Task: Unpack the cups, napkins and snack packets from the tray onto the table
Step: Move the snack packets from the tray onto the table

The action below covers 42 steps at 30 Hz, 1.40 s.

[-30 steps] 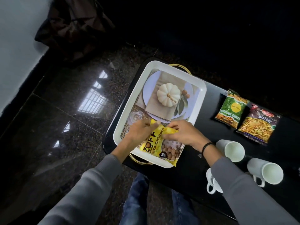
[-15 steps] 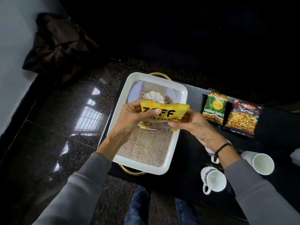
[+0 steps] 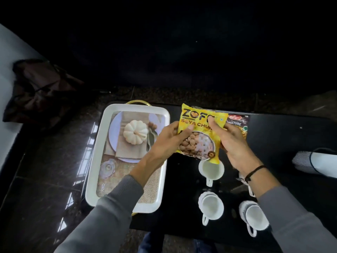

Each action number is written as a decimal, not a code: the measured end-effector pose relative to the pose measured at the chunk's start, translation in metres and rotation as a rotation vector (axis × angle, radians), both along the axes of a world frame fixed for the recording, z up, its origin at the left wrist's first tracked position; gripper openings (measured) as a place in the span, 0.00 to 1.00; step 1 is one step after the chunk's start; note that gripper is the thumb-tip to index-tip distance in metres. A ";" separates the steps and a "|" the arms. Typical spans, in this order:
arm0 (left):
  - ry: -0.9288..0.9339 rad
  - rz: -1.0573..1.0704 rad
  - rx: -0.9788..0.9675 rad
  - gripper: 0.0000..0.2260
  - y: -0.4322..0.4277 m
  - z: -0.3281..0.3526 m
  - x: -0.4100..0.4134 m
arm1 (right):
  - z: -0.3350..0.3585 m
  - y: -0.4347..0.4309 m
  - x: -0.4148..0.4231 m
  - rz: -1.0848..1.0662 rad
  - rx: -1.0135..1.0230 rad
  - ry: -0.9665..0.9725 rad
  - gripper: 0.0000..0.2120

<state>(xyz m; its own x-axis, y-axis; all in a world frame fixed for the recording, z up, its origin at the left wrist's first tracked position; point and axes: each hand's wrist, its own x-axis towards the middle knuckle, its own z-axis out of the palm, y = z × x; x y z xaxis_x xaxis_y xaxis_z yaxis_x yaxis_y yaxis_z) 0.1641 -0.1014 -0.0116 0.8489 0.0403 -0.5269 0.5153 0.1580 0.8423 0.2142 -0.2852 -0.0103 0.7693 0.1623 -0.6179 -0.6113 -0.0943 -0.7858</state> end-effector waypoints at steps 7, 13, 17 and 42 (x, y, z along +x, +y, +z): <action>0.012 -0.099 -0.090 0.15 -0.085 0.007 0.033 | 0.005 -0.085 0.015 -0.175 -0.055 -0.004 0.14; 0.031 -0.230 0.013 0.18 -0.145 0.003 0.055 | -0.003 -0.150 0.024 -0.237 -0.286 -0.165 0.07; 0.077 -0.283 0.185 0.21 -0.193 -0.010 0.072 | -0.016 -0.173 0.033 -0.328 -0.424 -0.148 0.07; 0.155 -0.493 0.670 0.24 -0.244 -0.036 0.083 | -0.061 -0.180 0.066 -0.058 -0.819 -0.080 0.16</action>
<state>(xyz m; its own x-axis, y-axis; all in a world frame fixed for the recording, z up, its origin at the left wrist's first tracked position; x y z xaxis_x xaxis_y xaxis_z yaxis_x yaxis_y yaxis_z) 0.2469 -0.3450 -0.0478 0.7712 0.0299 -0.6359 0.5120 -0.6228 0.5916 0.2804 -0.4654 -0.0716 0.8091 -0.3571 -0.4667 -0.5781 -0.6265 -0.5228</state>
